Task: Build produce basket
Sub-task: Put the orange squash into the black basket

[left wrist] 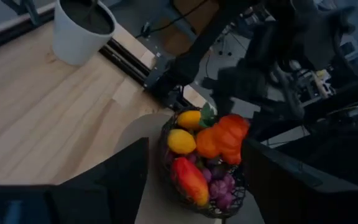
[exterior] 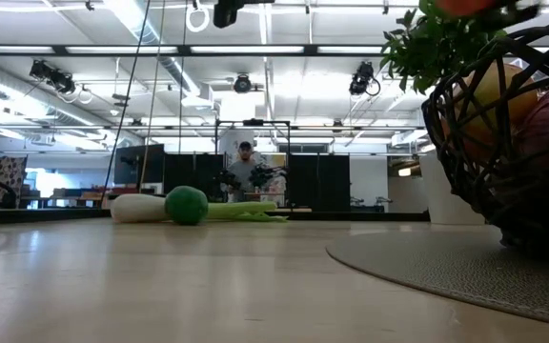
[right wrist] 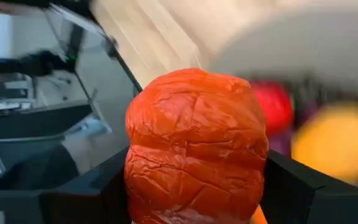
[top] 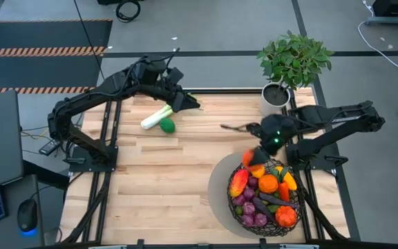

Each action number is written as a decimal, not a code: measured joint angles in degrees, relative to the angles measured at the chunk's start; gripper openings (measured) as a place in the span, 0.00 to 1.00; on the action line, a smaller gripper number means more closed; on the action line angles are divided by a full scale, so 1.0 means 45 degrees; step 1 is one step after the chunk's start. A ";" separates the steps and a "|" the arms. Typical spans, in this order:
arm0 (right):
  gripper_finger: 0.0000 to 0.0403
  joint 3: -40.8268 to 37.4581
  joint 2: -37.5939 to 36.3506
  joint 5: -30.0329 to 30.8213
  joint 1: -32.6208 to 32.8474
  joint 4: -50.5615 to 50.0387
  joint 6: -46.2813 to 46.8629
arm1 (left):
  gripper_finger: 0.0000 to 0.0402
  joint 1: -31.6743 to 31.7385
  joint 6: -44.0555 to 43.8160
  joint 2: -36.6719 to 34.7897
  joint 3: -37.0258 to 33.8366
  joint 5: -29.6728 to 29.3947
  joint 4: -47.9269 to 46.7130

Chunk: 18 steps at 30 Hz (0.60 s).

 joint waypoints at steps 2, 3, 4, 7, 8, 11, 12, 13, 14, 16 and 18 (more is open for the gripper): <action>0.67 0.0000 -0.0118 -0.0141 0.0695 -0.0553 0.1051 | 0.64 0.0075 0.0341 0.0001 0.0000 -0.0018 0.0008; 0.67 0.0000 -0.0151 -0.0214 0.1059 -0.0660 0.1584 | 0.64 0.0093 0.0504 0.0005 0.0000 -0.0042 0.0003; 0.67 0.0000 -0.0165 -0.0251 0.1444 -0.0679 0.2168 | 0.64 0.0093 0.0704 0.0009 0.0000 -0.0081 0.0009; 0.67 0.0000 0.0022 -0.0202 0.2611 -0.0665 0.3927 | 0.64 0.0088 0.1397 0.0010 0.0000 -0.0172 0.0083; 0.67 0.0000 0.0172 -0.0193 0.2980 -0.0665 0.4489 | 0.64 0.0078 0.1697 0.0010 0.0000 -0.0180 0.0095; 0.67 0.0000 0.0648 -0.0270 0.4088 -0.0611 0.5898 | 0.64 -0.0028 0.2418 0.0015 0.0000 -0.0186 0.0119; 0.67 0.0000 0.0812 -0.0334 0.4416 -0.0534 0.6343 | 0.64 -0.0063 0.2640 0.0015 0.0000 -0.0188 0.0114; 0.67 0.0000 0.0981 -0.0402 0.4708 -0.0456 0.6748 | 0.64 -0.0075 0.2755 0.0017 0.0000 -0.0189 0.0110; 0.67 0.0000 0.1145 -0.0433 0.4963 -0.0372 0.7181 | 0.64 -0.0080 0.2930 0.0019 0.0000 -0.0189 0.0110; 0.67 0.0000 0.1442 -0.0433 0.5395 -0.0107 0.8213 | 0.64 -0.0097 0.3151 0.0019 0.0000 -0.0189 0.0110; 0.67 0.0000 0.1740 -0.0307 0.5797 0.0307 0.9435 | 0.64 -0.0097 0.3412 0.0019 0.0000 -0.0189 0.0110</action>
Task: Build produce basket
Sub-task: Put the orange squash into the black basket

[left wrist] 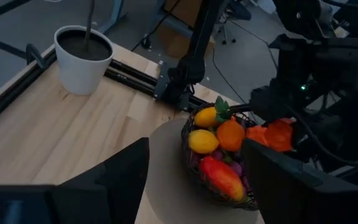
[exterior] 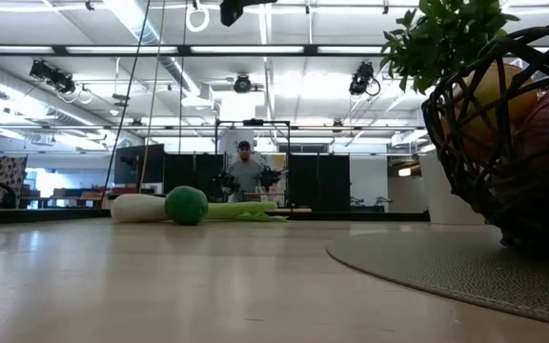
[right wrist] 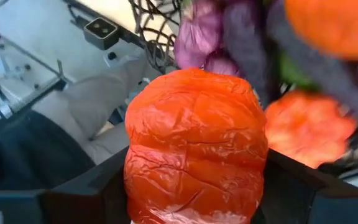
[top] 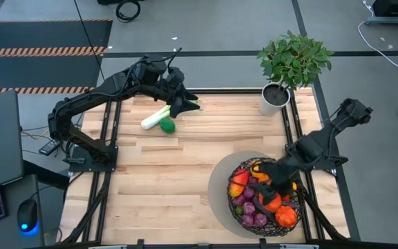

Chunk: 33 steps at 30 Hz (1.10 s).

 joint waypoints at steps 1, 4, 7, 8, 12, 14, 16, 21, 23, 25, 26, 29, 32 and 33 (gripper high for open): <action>0.68 0.0000 0.0150 0.0018 0.0209 0.0214 0.0605 | 0.64 0.0000 0.0149 0.0000 0.0000 0.0000 -0.0005; 0.73 0.0000 0.0556 -0.0256 0.0786 0.0890 0.1394 | 0.64 -0.0001 0.0431 0.0032 0.0000 0.0005 0.0002; 0.79 0.0000 0.0913 -0.0526 0.1228 0.0762 0.1485 | 0.64 -0.0063 0.0503 0.0101 -0.0015 0.0000 -0.0141; 0.82 0.0000 0.1014 -0.0526 0.1323 0.0602 0.1485 | 0.64 -0.0092 0.0493 0.0102 -0.0019 0.0001 -0.0187; 0.91 0.0000 0.1336 -0.0118 0.1589 -0.0548 0.1373 | 0.64 -0.0382 0.0097 0.0107 -0.0019 -0.0006 -0.0264; 0.95 0.0000 0.1471 0.0430 0.1692 -0.0975 0.1333 | 0.64 -0.0552 -0.0072 0.0107 -0.0019 -0.0069 -0.0267; 0.98 0.0000 0.1549 0.0841 0.1741 -0.1039 0.1155 | 0.64 -0.0743 -0.0184 0.0107 -0.0019 -0.0273 -0.0268; 0.97 0.0000 0.1552 0.1756 0.1976 -0.0982 0.0974 | 0.62 -0.1267 -0.1131 0.0107 -0.0019 -0.1626 -0.0350; 0.97 0.0000 0.1549 0.1961 0.2212 -0.0588 0.0991 | 0.61 -0.1493 -0.1449 0.0107 -0.0019 -0.2273 -0.0421; 0.97 0.0000 0.1647 0.2253 0.2489 0.0005 0.0960 | 0.60 -0.1702 -0.1816 0.0107 -0.0019 -0.2703 -0.0471; 0.97 0.0000 0.1736 0.2403 0.2665 0.0363 0.0942 | 0.60 -0.1806 -0.2009 0.0107 -0.0019 -0.2826 -0.0499; 0.97 0.0000 0.2096 0.2530 0.3111 0.1023 0.0831 | 0.58 -0.2102 -0.2430 0.0107 -0.0019 -0.2902 -0.0520; 0.97 0.0000 0.2539 0.2522 0.3611 0.1527 0.0967 | 0.58 -0.2438 -0.2767 0.0107 -0.0019 -0.2931 -0.0602; 0.97 0.0000 0.2680 0.2536 0.3772 0.1838 0.1059 | 0.58 -0.2553 -0.2890 0.0107 -0.0019 -0.2958 -0.0597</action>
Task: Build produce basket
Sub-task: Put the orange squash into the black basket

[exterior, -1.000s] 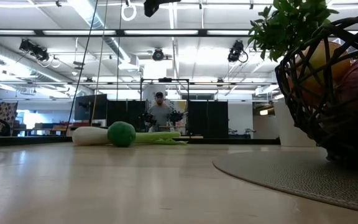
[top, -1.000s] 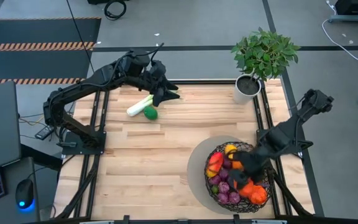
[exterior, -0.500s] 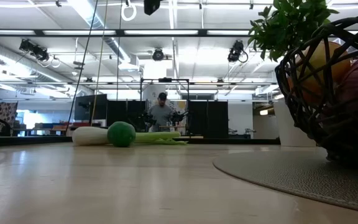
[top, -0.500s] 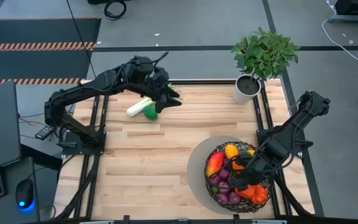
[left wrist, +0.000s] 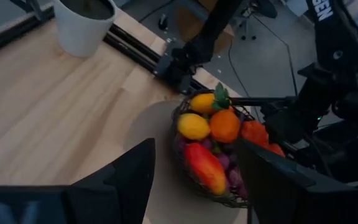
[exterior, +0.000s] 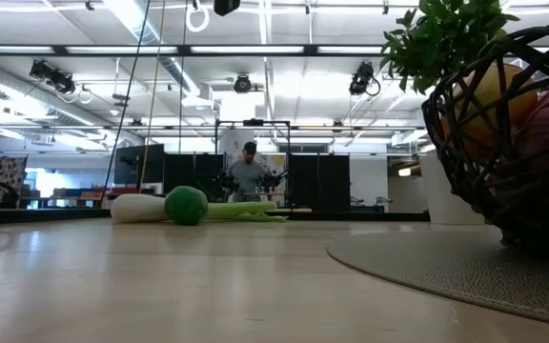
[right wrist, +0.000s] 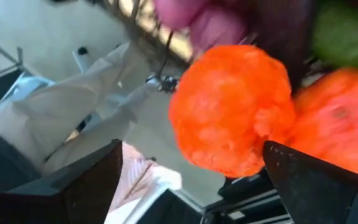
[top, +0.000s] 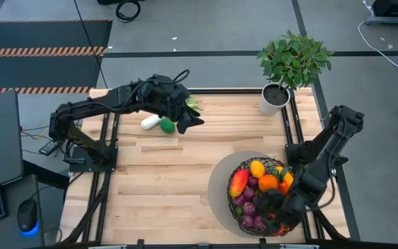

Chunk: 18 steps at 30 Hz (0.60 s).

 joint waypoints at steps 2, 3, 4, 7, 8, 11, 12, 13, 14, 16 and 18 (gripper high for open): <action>0.97 0.0006 0.0345 0.0026 0.0357 0.0539 0.0167 | 0.58 -0.0249 -0.0249 0.0000 0.0000 -0.0085 -0.0034; 0.97 0.0005 0.0500 0.0056 0.0501 0.0592 0.0196 | 0.58 -0.0373 -0.0280 0.0000 0.0000 -0.0203 -0.0086; 0.97 0.0005 0.0669 0.0061 0.0636 0.0720 0.0226 | 0.58 -0.0507 -0.0283 0.0000 0.0000 -0.0377 -0.0183; 0.97 0.0005 0.1050 0.0300 0.0992 0.0619 0.0433 | 0.58 -0.0881 -0.0295 0.0000 0.0000 -0.1108 -0.0611; 0.97 0.0005 0.1115 0.0402 0.1076 0.0517 0.0522 | 0.58 -0.0978 -0.0370 0.0000 0.0000 -0.1282 -0.0791; 0.97 0.0005 0.1136 0.0840 0.1209 0.0263 0.0648 | 0.58 -0.1172 -0.0646 0.0000 0.0000 -0.1527 -0.1129; 0.97 0.0005 0.1084 0.1028 0.1219 0.0158 0.0690 | 0.58 -0.1217 -0.0764 0.0000 0.0000 -0.1571 -0.1153; 0.97 0.0005 0.0980 0.1230 0.1236 0.0037 0.0740 | 0.58 -0.1245 -0.0858 0.0000 0.0000 -0.1606 -0.1187; 0.96 0.0005 0.0829 0.1447 0.1240 -0.0152 0.0783 | 0.58 -0.1282 -0.0895 0.0000 0.0000 -0.1623 -0.1221; 0.96 0.0005 0.0478 0.1997 0.1239 -0.0462 0.0805 | 0.58 -0.1290 -0.0881 0.0000 0.0000 -0.1625 -0.1237; 0.95 0.0005 0.0152 0.2799 0.1235 -0.0532 0.0805 | 0.58 -0.1219 -0.0866 0.0000 0.0005 -0.1947 -0.1583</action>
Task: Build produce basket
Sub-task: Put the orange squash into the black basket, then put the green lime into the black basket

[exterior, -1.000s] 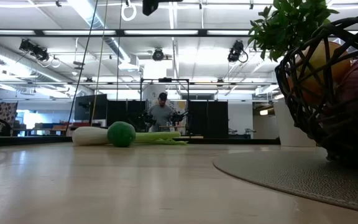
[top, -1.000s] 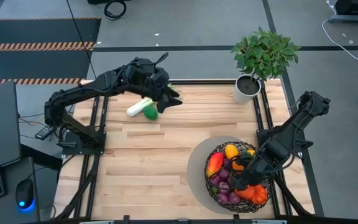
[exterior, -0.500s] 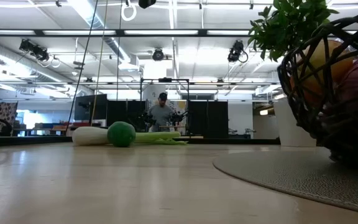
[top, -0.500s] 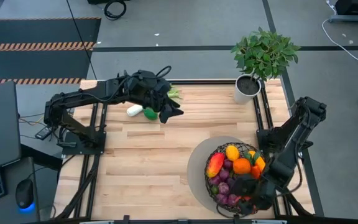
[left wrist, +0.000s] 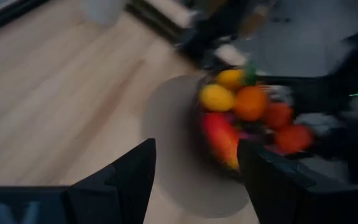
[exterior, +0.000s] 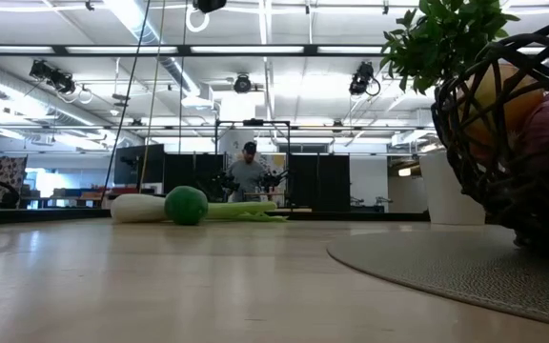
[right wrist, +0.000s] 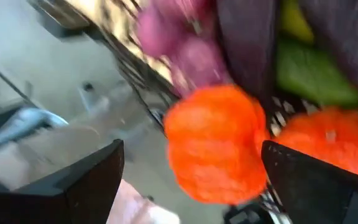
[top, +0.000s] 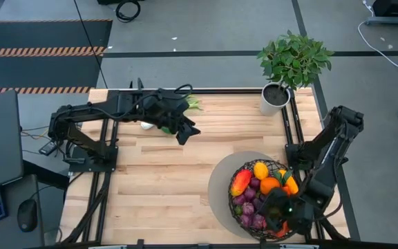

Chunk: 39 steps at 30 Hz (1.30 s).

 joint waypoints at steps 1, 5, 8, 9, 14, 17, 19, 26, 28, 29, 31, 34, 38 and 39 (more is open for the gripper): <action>0.94 0.0000 -0.0193 0.0468 0.0000 -0.0032 0.0009 | 0.57 0.0089 0.0000 0.0000 0.0005 -0.0347 -0.0363; 0.92 0.0000 -0.0876 0.2266 -0.0006 0.0146 -0.0039 | 0.57 0.1001 0.0103 0.0000 0.0005 -0.1762 -0.3009; 0.91 0.0000 -0.1364 0.3331 -0.0074 0.0186 -0.0463 | 0.57 0.2118 0.0798 0.0129 0.0003 -0.1898 -0.4867; 0.90 0.0000 -0.1523 0.3660 -0.0129 0.0185 -0.0734 | 0.57 0.2552 0.1164 0.0179 -0.0014 -0.1895 -0.5376; 0.90 0.0000 -0.2239 0.5452 -0.0988 0.0039 -0.2279 | 0.57 0.4717 0.3842 0.0725 -0.0020 -0.1822 -0.6130; 0.90 0.0000 -0.2636 0.6511 -0.1991 -0.0034 -0.3100 | 0.57 0.5928 0.5346 0.1543 -0.0020 -0.0717 -0.5963; 0.90 0.0000 -0.2887 0.6854 -0.2867 -0.0047 -0.3687 | 0.57 0.6682 0.6239 0.2269 -0.0020 -0.0146 -0.6345; 0.90 0.0000 -0.3487 0.6705 -0.5716 0.0318 -0.5449 | 0.58 0.8521 0.7732 0.4680 -0.0034 0.0952 -0.6256; 0.90 0.0000 -0.3577 0.6279 -0.6369 0.0351 -0.5815 | 0.58 0.8769 0.8032 0.5159 -0.0034 0.1282 -0.6237; 0.90 0.0000 -0.3604 0.6019 -0.6670 0.0344 -0.5968 | 0.58 0.8860 0.8182 0.5337 -0.0034 0.1500 -0.6231; 0.90 0.0000 -0.3635 0.5499 -0.7245 0.0348 -0.6267 | 0.58 0.8986 0.8464 0.5586 -0.0034 0.1934 -0.6210; 0.90 0.0000 -0.3635 0.4770 -0.8001 0.0351 -0.6629 | 0.58 0.9037 0.8886 0.5801 -0.0034 0.2219 -0.6027; 0.90 0.0000 -0.3635 0.3983 -0.8836 0.0346 -0.7300 | 0.58 0.9036 0.9414 0.6066 -0.0029 0.2202 -0.5868; 0.90 0.0000 -0.3635 0.3796 -0.8994 0.0350 -0.7529 | 0.58 0.9026 0.9559 0.6172 -0.0029 0.2192 -0.5789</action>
